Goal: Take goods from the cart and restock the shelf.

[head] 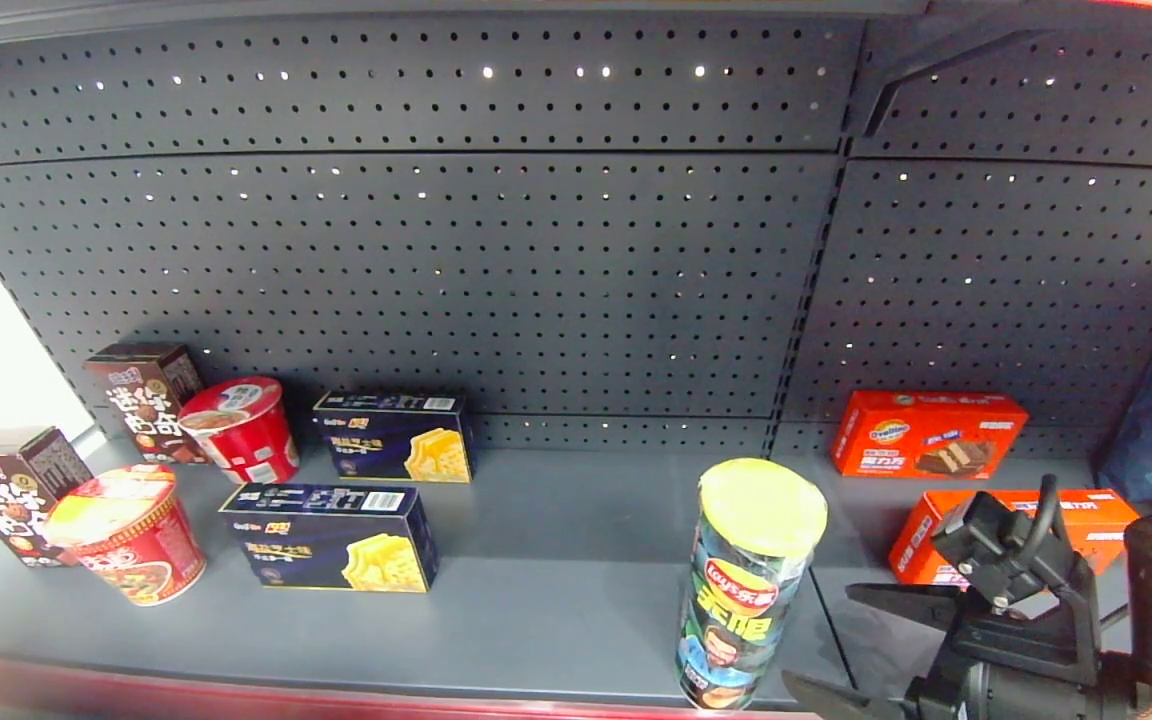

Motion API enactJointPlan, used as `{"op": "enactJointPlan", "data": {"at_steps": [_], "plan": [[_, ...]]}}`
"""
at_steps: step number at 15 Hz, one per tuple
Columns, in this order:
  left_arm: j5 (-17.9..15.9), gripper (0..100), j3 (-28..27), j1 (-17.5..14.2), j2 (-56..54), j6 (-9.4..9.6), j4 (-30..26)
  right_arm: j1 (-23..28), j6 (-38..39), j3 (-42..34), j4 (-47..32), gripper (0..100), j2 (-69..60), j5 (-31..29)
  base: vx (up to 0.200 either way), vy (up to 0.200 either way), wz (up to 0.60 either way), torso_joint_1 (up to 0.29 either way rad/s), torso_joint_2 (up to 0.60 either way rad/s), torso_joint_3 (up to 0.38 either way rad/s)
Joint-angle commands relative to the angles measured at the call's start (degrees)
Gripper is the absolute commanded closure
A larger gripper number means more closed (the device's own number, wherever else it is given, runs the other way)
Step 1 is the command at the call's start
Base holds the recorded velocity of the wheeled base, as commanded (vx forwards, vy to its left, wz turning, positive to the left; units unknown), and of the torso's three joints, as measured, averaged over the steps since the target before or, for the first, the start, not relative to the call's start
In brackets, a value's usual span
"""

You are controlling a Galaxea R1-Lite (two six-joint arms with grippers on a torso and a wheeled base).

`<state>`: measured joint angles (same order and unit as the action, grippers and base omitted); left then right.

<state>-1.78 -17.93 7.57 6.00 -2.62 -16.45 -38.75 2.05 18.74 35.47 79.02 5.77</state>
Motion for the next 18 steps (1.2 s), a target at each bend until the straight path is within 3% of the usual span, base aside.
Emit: {"op": "enactJointPlan", "data": {"at_steps": [1, 18], "plan": [[-0.07, 100, 0.79, -0.01, 0.07, -0.02, 0.10, 0.08, -0.03, 0.95, 0.03, 0, 4.30, -0.05, 0.000, 0.000, 0.00, 0.000, 0.00, 0.000], [0.11, 100, 0.53, -0.01, 0.07, -0.81, 0.19, 5.62, -0.20, 7.02, 0.12, 0, 13.44, -2.60, 0.000, 0.000, 0.00, 0.000, 0.00, 0.000]]}}
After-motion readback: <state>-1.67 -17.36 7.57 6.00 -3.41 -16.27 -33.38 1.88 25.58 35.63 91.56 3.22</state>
